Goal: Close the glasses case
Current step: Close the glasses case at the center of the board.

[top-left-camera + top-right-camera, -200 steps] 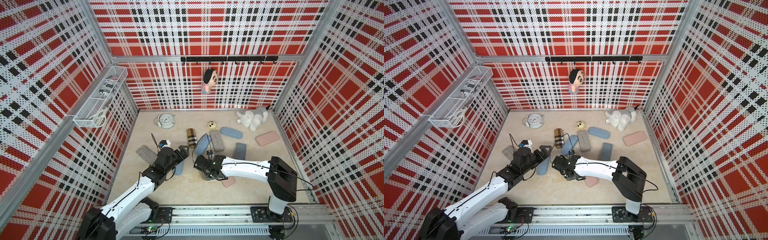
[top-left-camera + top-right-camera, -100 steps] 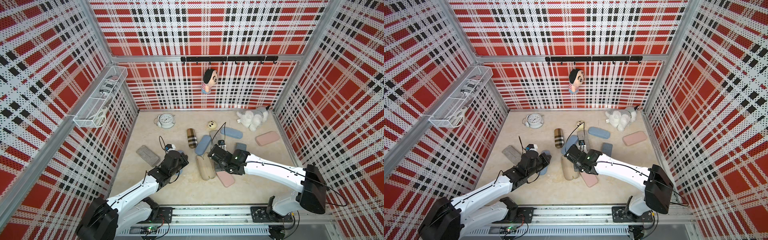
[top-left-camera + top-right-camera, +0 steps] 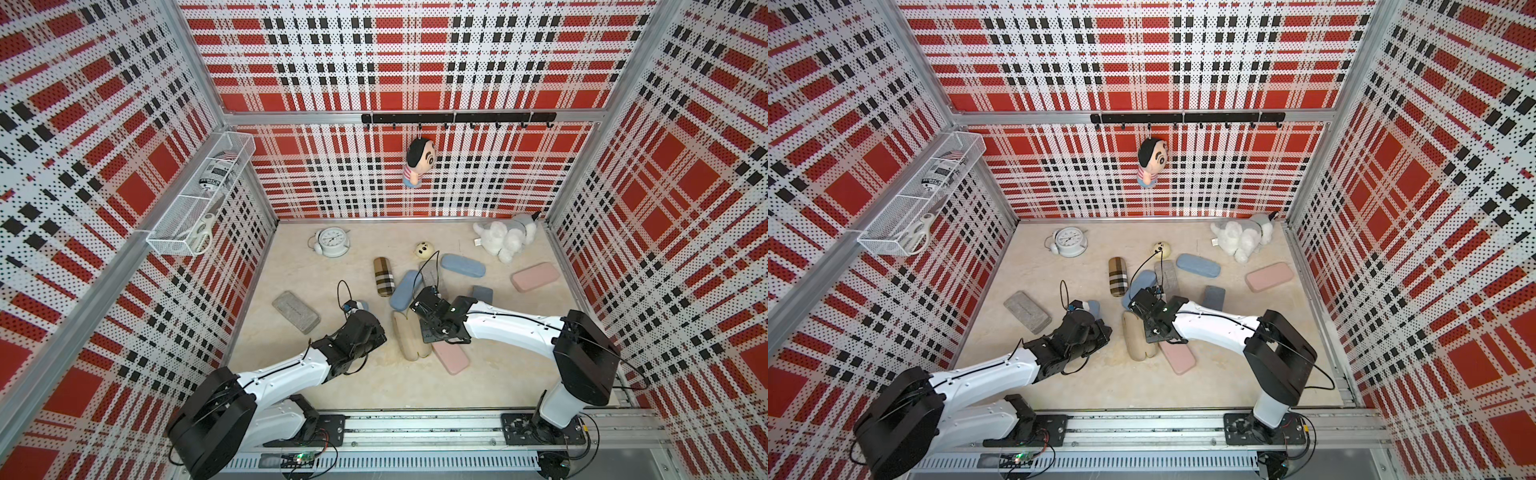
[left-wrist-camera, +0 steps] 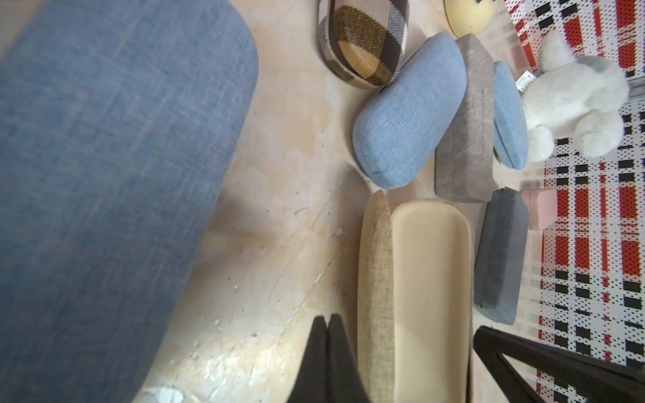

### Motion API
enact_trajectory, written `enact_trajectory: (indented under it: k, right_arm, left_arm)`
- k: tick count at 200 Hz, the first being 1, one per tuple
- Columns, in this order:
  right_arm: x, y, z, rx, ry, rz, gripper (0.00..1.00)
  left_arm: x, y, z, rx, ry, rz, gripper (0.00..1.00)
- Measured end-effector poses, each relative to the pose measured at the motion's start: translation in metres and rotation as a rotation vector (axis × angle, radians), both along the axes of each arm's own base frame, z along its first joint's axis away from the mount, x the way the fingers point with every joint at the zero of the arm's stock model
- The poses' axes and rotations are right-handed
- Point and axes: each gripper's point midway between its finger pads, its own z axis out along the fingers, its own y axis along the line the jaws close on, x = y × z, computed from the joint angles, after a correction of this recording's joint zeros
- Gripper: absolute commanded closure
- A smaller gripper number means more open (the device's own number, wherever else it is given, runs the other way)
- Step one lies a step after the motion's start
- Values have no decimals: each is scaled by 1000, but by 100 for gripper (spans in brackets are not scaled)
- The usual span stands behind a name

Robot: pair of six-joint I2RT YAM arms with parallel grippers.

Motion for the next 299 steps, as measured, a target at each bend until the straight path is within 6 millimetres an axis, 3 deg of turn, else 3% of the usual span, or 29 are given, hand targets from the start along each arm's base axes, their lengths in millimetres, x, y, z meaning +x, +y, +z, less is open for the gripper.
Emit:
enact_trajectory:
  k: [79,151,299]
  right_arm:
    - [0,12,-5,21,30,27,100]
    - [6,13,-3,15,33,28,100]
    - [10,27,3,3,32,47,100]
  left_arm:
    - [-13,-25,-31,50,73,-83,100]
    - [0,-50,-23,39,58,-113,100]
    - [3,-53,-36,89,80,-128,100]
